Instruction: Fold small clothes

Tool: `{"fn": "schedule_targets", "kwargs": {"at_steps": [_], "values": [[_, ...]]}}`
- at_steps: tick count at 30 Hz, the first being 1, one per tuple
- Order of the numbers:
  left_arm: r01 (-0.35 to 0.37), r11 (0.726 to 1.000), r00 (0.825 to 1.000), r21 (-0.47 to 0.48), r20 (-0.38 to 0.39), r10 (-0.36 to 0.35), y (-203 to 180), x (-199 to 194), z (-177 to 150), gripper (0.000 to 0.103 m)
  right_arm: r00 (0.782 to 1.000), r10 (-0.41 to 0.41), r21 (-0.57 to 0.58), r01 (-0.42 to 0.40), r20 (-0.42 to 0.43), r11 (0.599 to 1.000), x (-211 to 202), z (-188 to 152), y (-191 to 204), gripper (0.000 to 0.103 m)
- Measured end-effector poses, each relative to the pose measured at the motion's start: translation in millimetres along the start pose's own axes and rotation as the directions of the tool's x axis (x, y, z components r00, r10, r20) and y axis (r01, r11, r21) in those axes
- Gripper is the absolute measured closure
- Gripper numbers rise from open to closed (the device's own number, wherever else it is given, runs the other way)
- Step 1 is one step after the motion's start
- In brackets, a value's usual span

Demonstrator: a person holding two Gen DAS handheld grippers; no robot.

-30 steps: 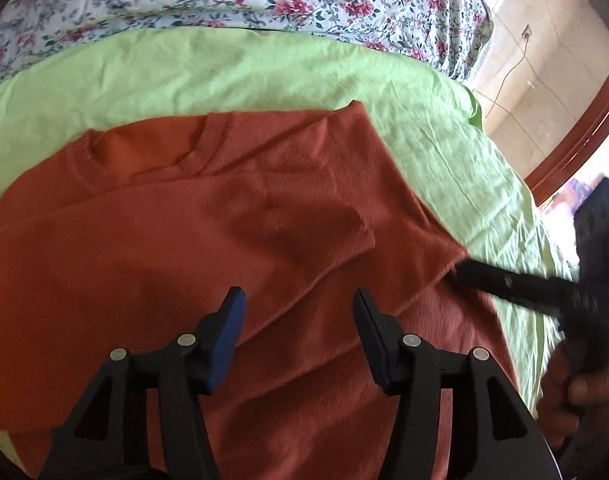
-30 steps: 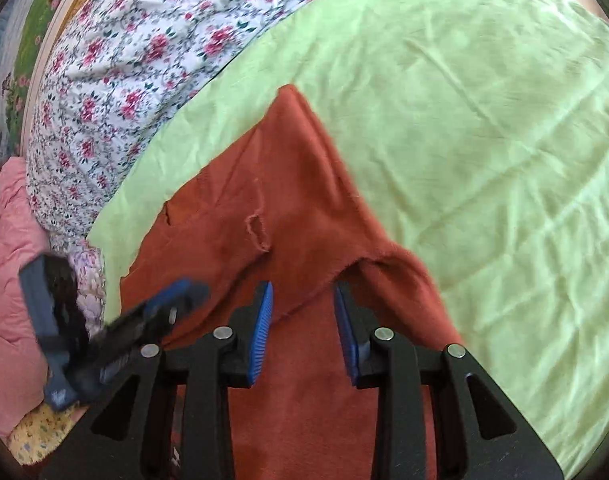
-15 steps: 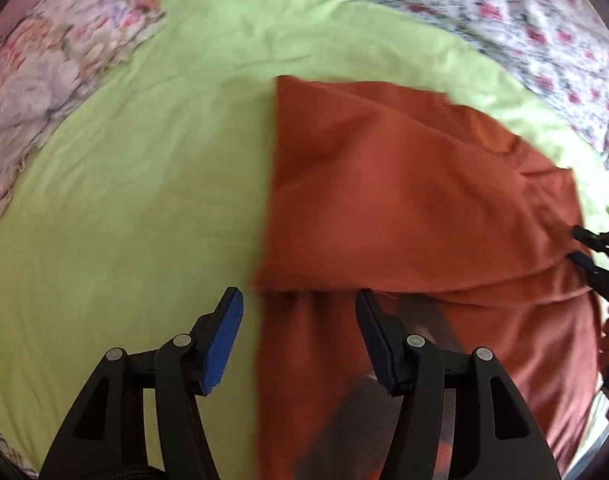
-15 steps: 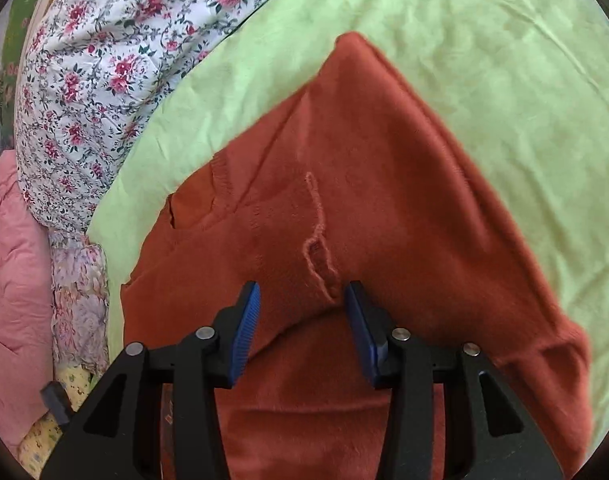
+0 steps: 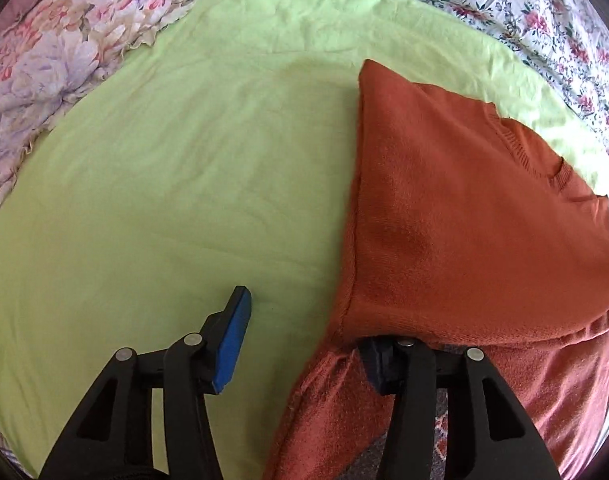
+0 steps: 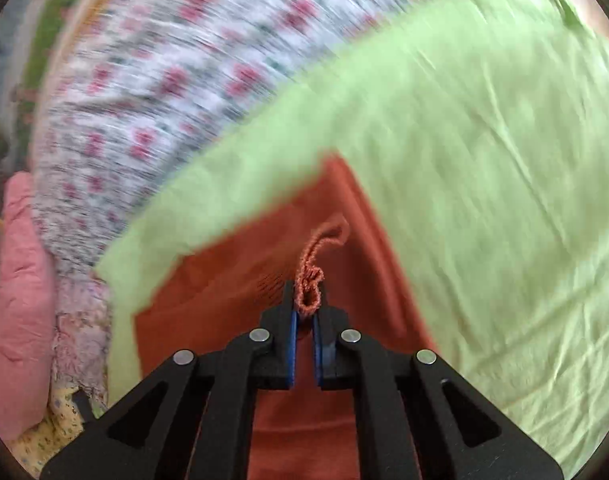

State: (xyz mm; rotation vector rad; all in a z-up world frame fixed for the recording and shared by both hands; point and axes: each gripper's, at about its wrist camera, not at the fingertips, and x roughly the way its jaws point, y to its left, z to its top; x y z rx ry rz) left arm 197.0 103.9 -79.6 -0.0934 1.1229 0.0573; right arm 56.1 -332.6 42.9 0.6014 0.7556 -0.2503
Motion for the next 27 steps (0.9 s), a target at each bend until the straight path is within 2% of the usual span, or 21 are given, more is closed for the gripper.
{"fn": "schedule_targets", "kwargs": {"at_steps": [4, 7, 8, 11, 12, 16, 18, 21, 27], "values": [[0.056, 0.993, 0.998, -0.107, -0.017, -0.058, 14.9, -1.7, 4.9, 0.056, 0.998, -0.035, -0.035, 0.033, -0.048, 0.999, 19.4, -15.5, -8.1, 0.096], [0.109, 0.978, 0.993, -0.178, -0.030, -0.116, 27.8, 0.7, 4.5, 0.056, 1.000, 0.009, -0.061, -0.009, -0.003, 0.998, 9.0, -16.7, -1.1, 0.096], [0.117, 0.977, 0.992, -0.180, -0.032, -0.124, 28.3, 0.6, 4.2, 0.056, 1.000, -0.007, -0.083, 0.007, -0.003, 0.997, 9.6, -16.6, 1.7, 0.096], [0.112, 0.984, 0.992, -0.140, -0.045, -0.119, 24.3, 0.0, 5.9, 0.056, 0.991, -0.109, -0.157, 0.097, -0.073, 0.983, 26.8, -23.5, 1.7, 0.094], [0.115, 0.985, 0.991, -0.132, -0.050, -0.122, 24.1, -0.1, 6.7, 0.055, 0.989, -0.120, -0.167, 0.105, -0.084, 0.980, 27.6, -25.0, 0.7, 0.094], [0.140, 0.984, 0.986, -0.110, -0.077, -0.149, 30.7, -4.0, 2.1, 0.055, 0.989, -0.124, -0.156, 0.110, -0.080, 0.982, 13.8, -28.4, -4.3, 0.092], [0.156, 0.985, 0.983, -0.067, -0.090, -0.162, 29.2, -10.4, -2.0, 0.056, 0.990, -0.125, -0.149, 0.113, -0.070, 0.982, 3.1, -29.6, -8.3, 0.092], [0.217, 0.976, 0.970, -0.034, -0.100, -0.220, 29.8, -25.4, -8.7, 0.055, 0.992, -0.109, -0.117, 0.102, -0.061, 0.988, -7.9, -29.8, -9.0, 0.091], [0.266, 0.964, 0.961, -0.004, -0.074, -0.266, 24.2, -49.1, -5.8, 0.049, 0.996, -0.086, -0.092, 0.083, -0.029, 0.992, -24.3, -20.5, -7.1, 0.091]]}}
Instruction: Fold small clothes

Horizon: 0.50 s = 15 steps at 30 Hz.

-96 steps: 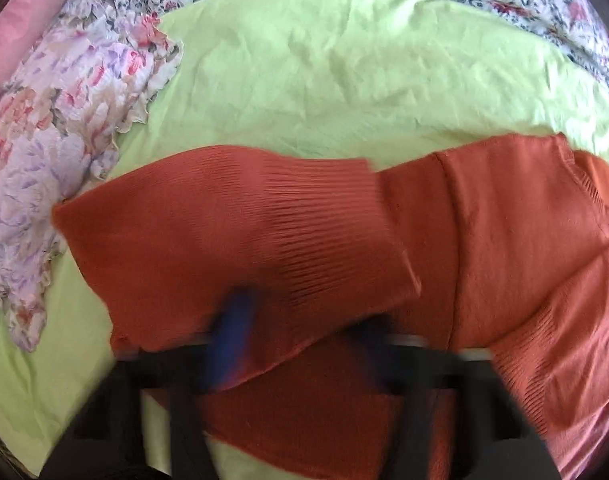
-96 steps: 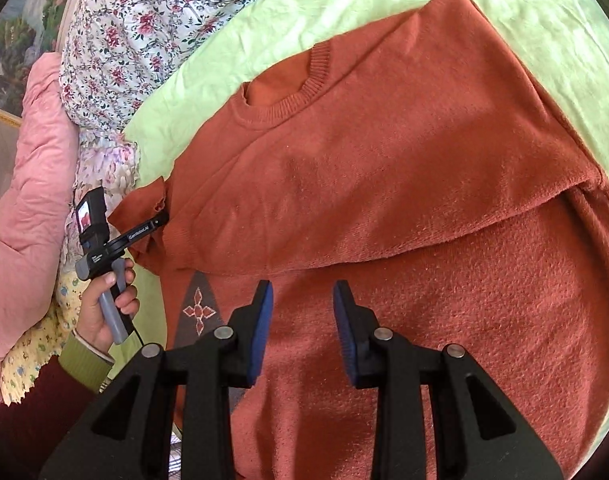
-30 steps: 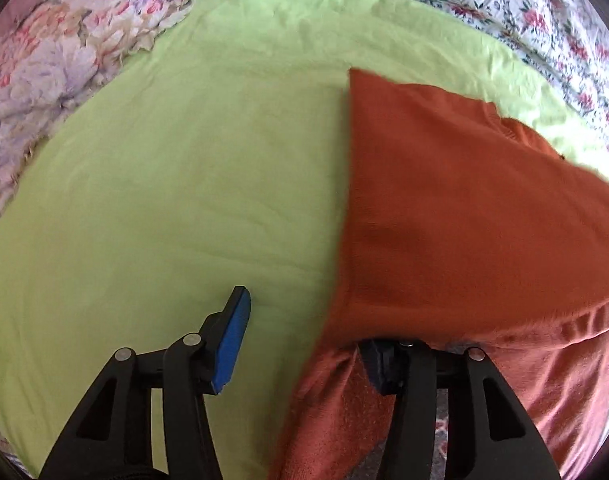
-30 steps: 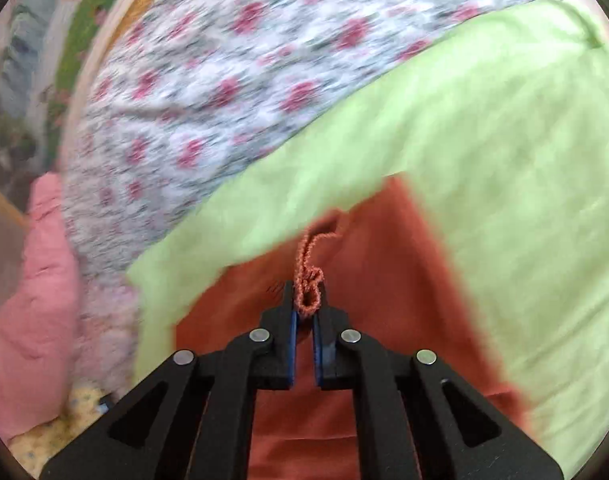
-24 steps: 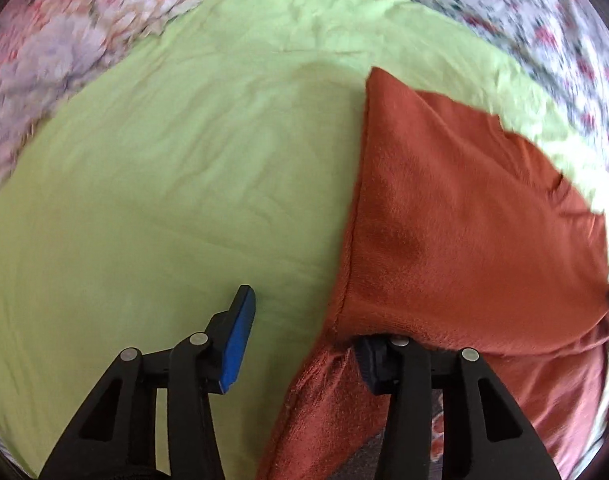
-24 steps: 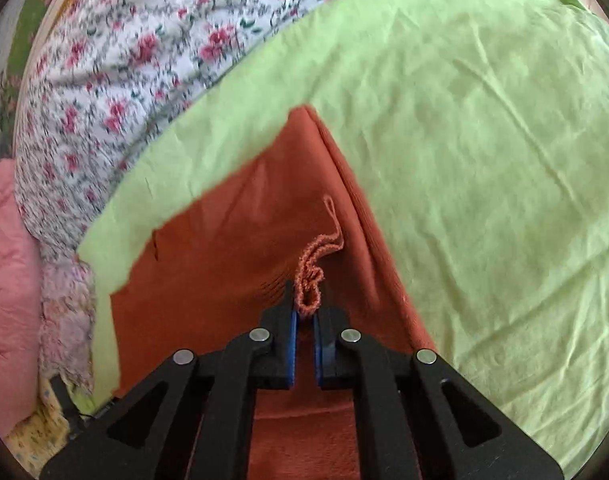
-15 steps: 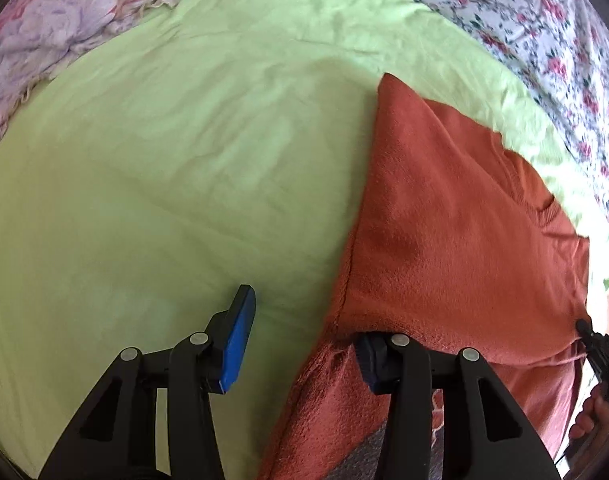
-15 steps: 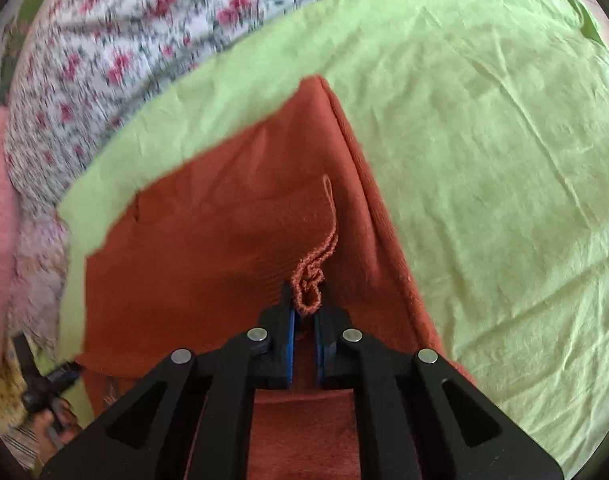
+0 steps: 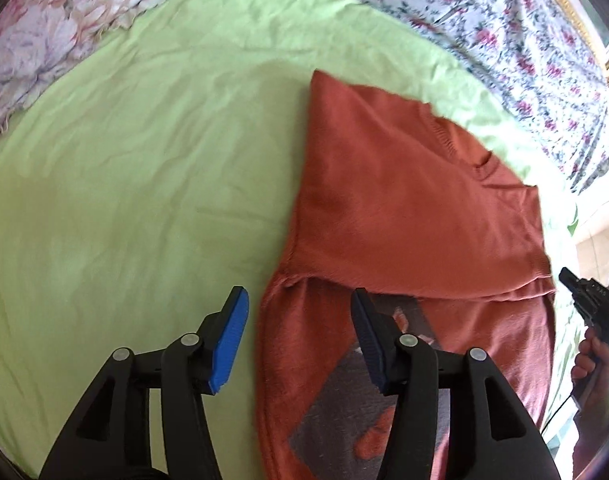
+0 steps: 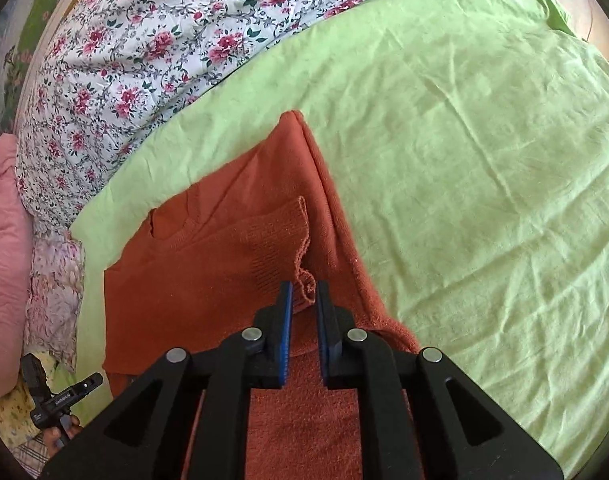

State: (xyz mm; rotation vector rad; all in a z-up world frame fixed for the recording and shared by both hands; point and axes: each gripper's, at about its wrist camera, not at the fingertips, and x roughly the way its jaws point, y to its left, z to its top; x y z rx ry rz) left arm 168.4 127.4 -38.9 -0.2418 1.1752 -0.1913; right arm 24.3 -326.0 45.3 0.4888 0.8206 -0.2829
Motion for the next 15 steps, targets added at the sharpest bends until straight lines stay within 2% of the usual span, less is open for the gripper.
{"fn": "schedule_targets", "kwargs": {"at_steps": [3, 7, 15], "values": [[0.016, 1.000, 1.000, -0.011, 0.001, -0.016, -6.0, 0.2, 2.8, 0.046, 1.000, 0.012, -0.021, -0.013, -0.007, 1.000, -3.9, -1.6, 8.5, 0.090], [0.027, 1.000, 0.999, 0.008, -0.031, -0.027, -19.5, 5.3, -0.8, 0.045, 0.999, 0.037, -0.063, -0.038, -0.006, 0.997, -12.8, -10.3, 22.1, 0.075], [0.049, 0.995, 0.997, 0.085, -0.069, -0.043, -42.7, -1.5, -24.1, 0.045, 0.997, 0.076, -0.076, -0.076, -0.009, 0.994, -36.3, -45.8, 29.3, 0.074]]}}
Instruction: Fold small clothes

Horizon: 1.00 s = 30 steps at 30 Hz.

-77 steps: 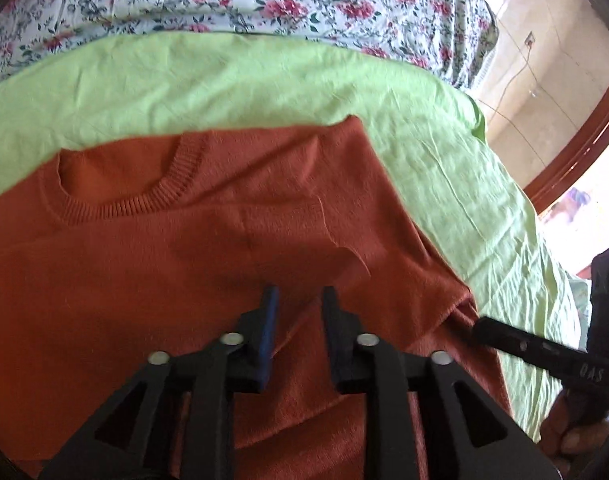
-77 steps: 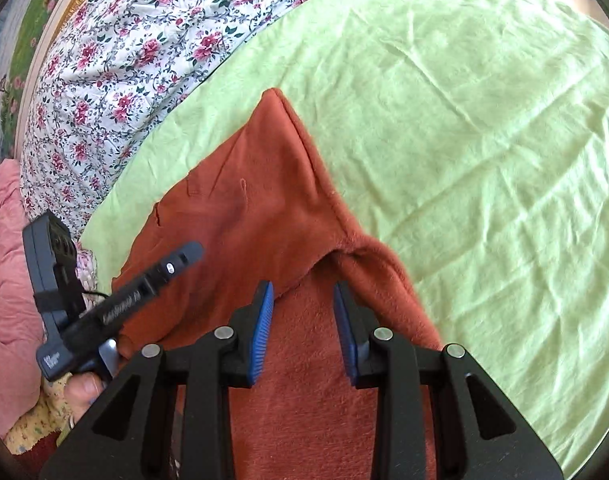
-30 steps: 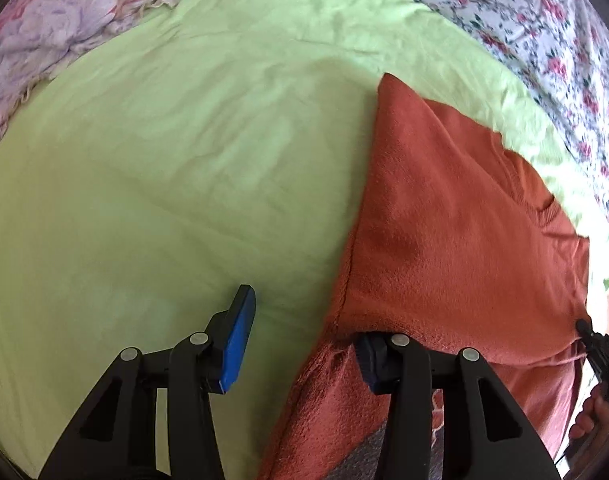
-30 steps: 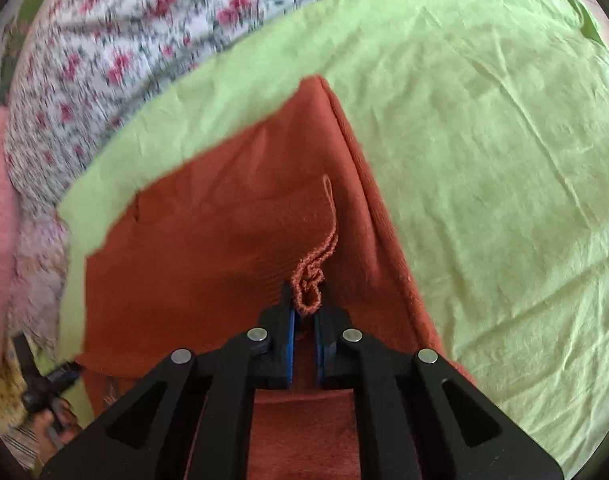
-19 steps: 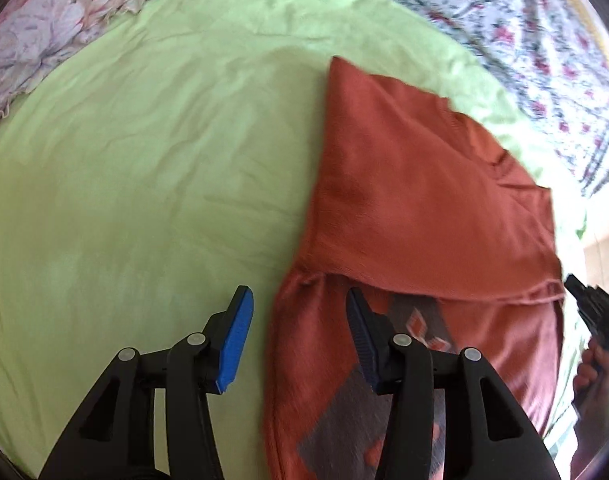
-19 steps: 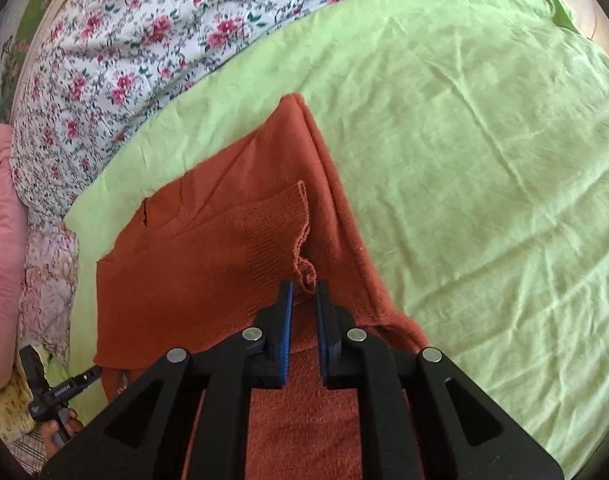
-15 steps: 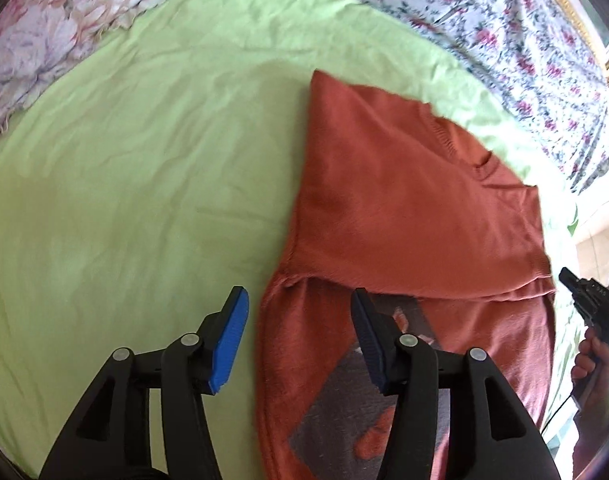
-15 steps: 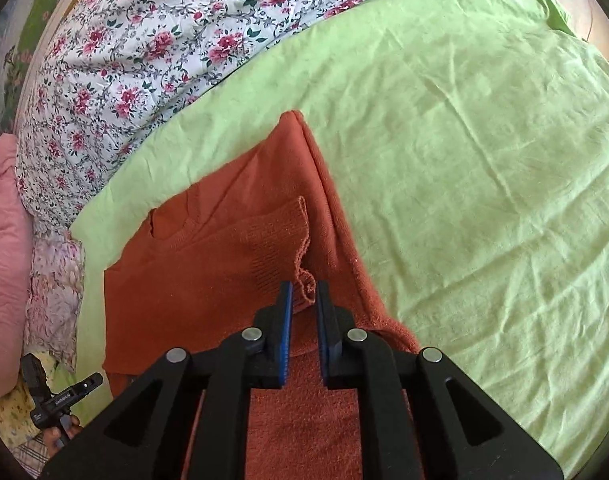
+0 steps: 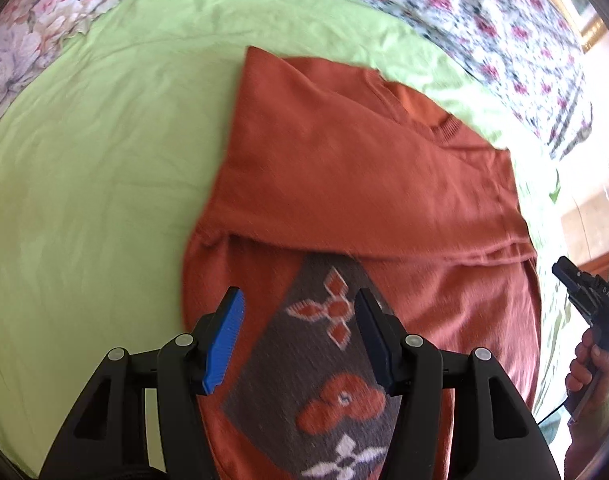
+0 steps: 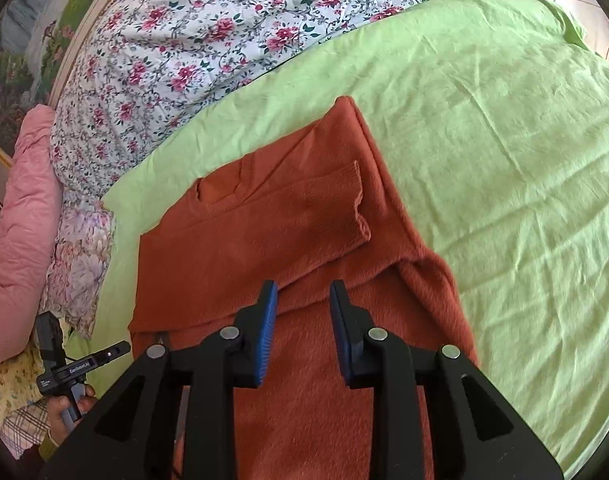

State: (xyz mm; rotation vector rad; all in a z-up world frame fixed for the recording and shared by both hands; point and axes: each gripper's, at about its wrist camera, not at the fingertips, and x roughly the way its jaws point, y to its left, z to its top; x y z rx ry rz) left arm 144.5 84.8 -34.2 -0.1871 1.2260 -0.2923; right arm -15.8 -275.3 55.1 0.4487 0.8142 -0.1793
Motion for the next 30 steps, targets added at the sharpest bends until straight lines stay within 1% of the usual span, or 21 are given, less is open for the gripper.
{"fn": "schedule_targets", "kwargs": {"at_steps": [5, 10, 12, 16, 22, 25, 27, 29, 30], "values": [[0.008, 0.999, 1.000, 0.038, -0.028, -0.007, -11.4, -5.7, -22.5, 0.043, 1.000, 0.006, -0.001, -0.006, -0.008, 1.000, -13.9, -25.9, 1.8, 0.074], [0.011, 0.998, 0.999, 0.065, -0.053, -0.007, -13.5, -15.1, -44.8, 0.042, 1.000, 0.012, -0.003, -0.012, -0.021, 1.000, -25.7, -53.4, 3.5, 0.069], [0.014, 0.998, 0.998, 0.067, -0.061, -0.010, -11.6, -19.3, -53.7, 0.040, 1.000, 0.013, -0.003, -0.013, -0.026, 1.000, -29.3, -63.3, 4.2, 0.068], [0.030, 0.998, 0.996, 0.058, -0.086, -0.025, -6.2, -26.2, -74.4, 0.040, 0.999, 0.008, -0.014, -0.009, -0.038, 1.000, -40.1, -82.1, 5.0, 0.067], [0.061, 0.996, 0.990, 0.058, -0.130, -0.053, -3.0, -44.4, -111.4, 0.040, 1.000, -0.006, -0.012, 0.006, -0.030, 1.000, -64.8, -112.6, 0.0, 0.063], [0.093, 0.995, 0.982, 0.033, -0.170, -0.087, -1.1, -50.4, -129.7, 0.037, 0.999, -0.016, -0.013, 0.015, -0.040, 1.000, -75.2, -126.2, -2.5, 0.063], [0.104, 0.995, 0.970, -0.005, -0.219, -0.102, -0.3, -47.8, -140.2, 0.037, 0.999, -0.024, -0.022, 0.023, -0.045, 0.999, -80.9, -134.2, -3.4, 0.063], [0.144, 0.988, 0.955, -0.061, -0.254, -0.155, -0.2, -44.6, -145.6, 0.037, 0.998, -0.036, -0.023, 0.035, -0.047, 0.999, -86.9, -142.1, -4.9, 0.062], [0.149, 0.986, 0.950, -0.077, -0.264, -0.165, -1.4, -43.0, -146.3, 0.037, 0.998, -0.039, -0.020, 0.038, -0.045, 0.999, -89.5, -145.8, -5.8, 0.061]]}}
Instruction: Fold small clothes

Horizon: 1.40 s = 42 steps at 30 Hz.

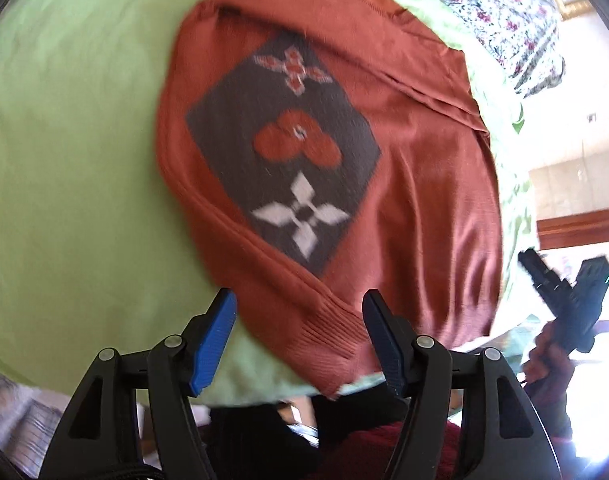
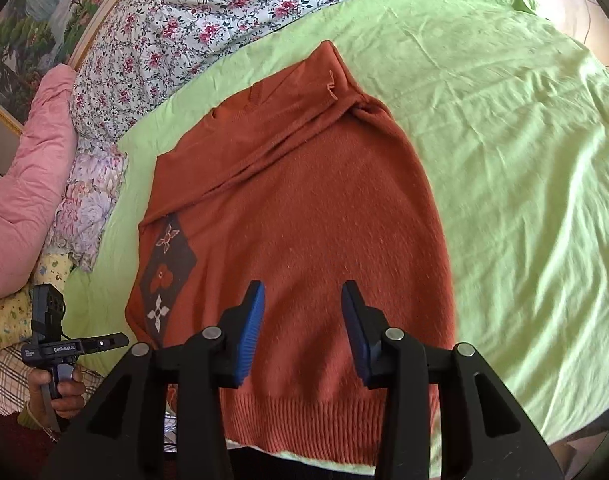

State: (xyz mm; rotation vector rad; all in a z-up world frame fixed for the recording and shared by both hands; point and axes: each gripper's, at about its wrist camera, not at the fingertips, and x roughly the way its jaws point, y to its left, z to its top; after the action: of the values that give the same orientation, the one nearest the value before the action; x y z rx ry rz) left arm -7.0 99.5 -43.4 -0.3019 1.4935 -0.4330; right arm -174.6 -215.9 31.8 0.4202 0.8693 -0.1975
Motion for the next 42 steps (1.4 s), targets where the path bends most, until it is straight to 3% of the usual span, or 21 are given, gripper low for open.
{"fn": "schedule_targets", "kwargs": {"at_steps": [6, 8, 11, 13, 14, 16, 22, 24, 26, 28, 30, 36, 38, 39, 41, 42], "values": [[-0.037, 0.987, 0.992, -0.154, -0.122, 0.018, -2.1, 29.7, 19.3, 0.032, 1.000, 0.001, 0.011, -0.001, 0.007, 1.000, -7.4, -13.8, -2.8, 0.060], [-0.115, 0.980, 0.983, -0.161, -0.162, 0.088, -3.4, 44.7, 25.9, 0.033, 1.000, 0.000, 0.017, 0.000, 0.008, 1.000, -9.0, -18.7, -3.6, 0.059], [-0.166, 0.978, 0.976, -0.123, -0.165, 0.145, -6.1, 50.8, 23.6, 0.049, 1.000, -0.016, 0.015, 0.016, -0.004, 1.000, -11.5, -24.5, -6.5, 0.059], [-0.191, 0.979, 0.973, -0.075, -0.148, 0.179, -5.9, 46.0, 17.2, 0.087, 0.999, -0.044, 0.009, 0.044, 0.004, 0.999, -18.1, -28.5, -13.4, 0.059], [-0.170, 0.983, 0.977, -0.066, -0.144, 0.160, -1.6, 41.0, 12.3, 0.092, 0.998, -0.057, 0.011, 0.057, 0.006, 0.998, -20.6, -29.5, -16.7, 0.059], [-0.124, 0.991, 0.986, -0.055, -0.118, 0.117, 9.8, 27.9, 1.1, 0.096, 0.997, -0.077, 0.026, 0.077, 0.004, 0.997, -25.6, -32.7, -27.5, 0.059], [-0.021, 1.000, 1.000, 0.005, -0.008, 0.021, 47.2, -7.0, -34.6, 0.098, 0.992, -0.121, 0.074, 0.124, -0.045, 0.990, -28.3, -41.6, -63.1, 0.059], [0.003, 1.000, 1.000, 0.022, 0.006, -0.003, 54.2, -12.0, -41.3, 0.097, 0.990, -0.110, 0.061, 0.115, -0.087, 0.991, -23.0, -45.0, -68.1, 0.059], [-0.001, 1.000, 1.000, -0.008, -0.016, 0.001, 60.2, -10.4, -43.5, 0.079, 0.987, -0.095, 0.045, 0.102, -0.127, 0.994, -15.5, -49.3, -71.1, 0.059], [0.038, 0.997, 0.999, -0.062, -0.037, -0.040, 67.6, -8.3, -44.4, 0.047, 0.985, -0.070, 0.061, 0.080, -0.158, 0.995, -8.5, -52.8, -75.0, 0.059], [0.042, 0.994, 0.999, -0.098, -0.030, -0.045, 69.3, -6.6, -43.0, 0.034, 0.985, -0.039, 0.075, 0.052, -0.169, 0.996, -5.4, -56.4, -77.1, 0.058], [0.002, 0.997, 0.997, -0.079, -0.073, -0.008, 57.7, 16.5, -39.7, 0.032, 0.986, 0.035, 0.131, -0.014, -0.161, 0.991, -3.1, -58.5, -85.6, 0.055], [-0.027, 0.999, 0.997, -0.033, -0.077, 0.024, 49.5, 21.8, -40.4, 0.031, 0.984, 0.062, 0.143, -0.039, -0.166, 0.989, 0.5, -58.9, -84.3, 0.055], [-0.033, 0.999, 0.997, -0.012, -0.074, 0.032, 44.8, 23.7, -41.3, 0.033, 0.983, 0.070, 0.144, -0.045, -0.172, 0.989, 2.8, -59.7, -82.6, 0.056], [-0.053, 0.998, 0.996, 0.043, -0.066, 0.056, 38.0, 25.2, -42.9, 0.070, 0.983, 0.050, 0.121, -0.029, -0.178, 0.992, 6.7, -60.4, -77.8, 0.073], [-0.057, 0.996, 0.995, 0.073, -0.073, 0.062, 36.4, 25.7, -44.5, 0.098, 0.981, 0.038, 0.117, -0.016, -0.188, 0.993, 8.8, -60.9, -77.8, 0.096]]}}
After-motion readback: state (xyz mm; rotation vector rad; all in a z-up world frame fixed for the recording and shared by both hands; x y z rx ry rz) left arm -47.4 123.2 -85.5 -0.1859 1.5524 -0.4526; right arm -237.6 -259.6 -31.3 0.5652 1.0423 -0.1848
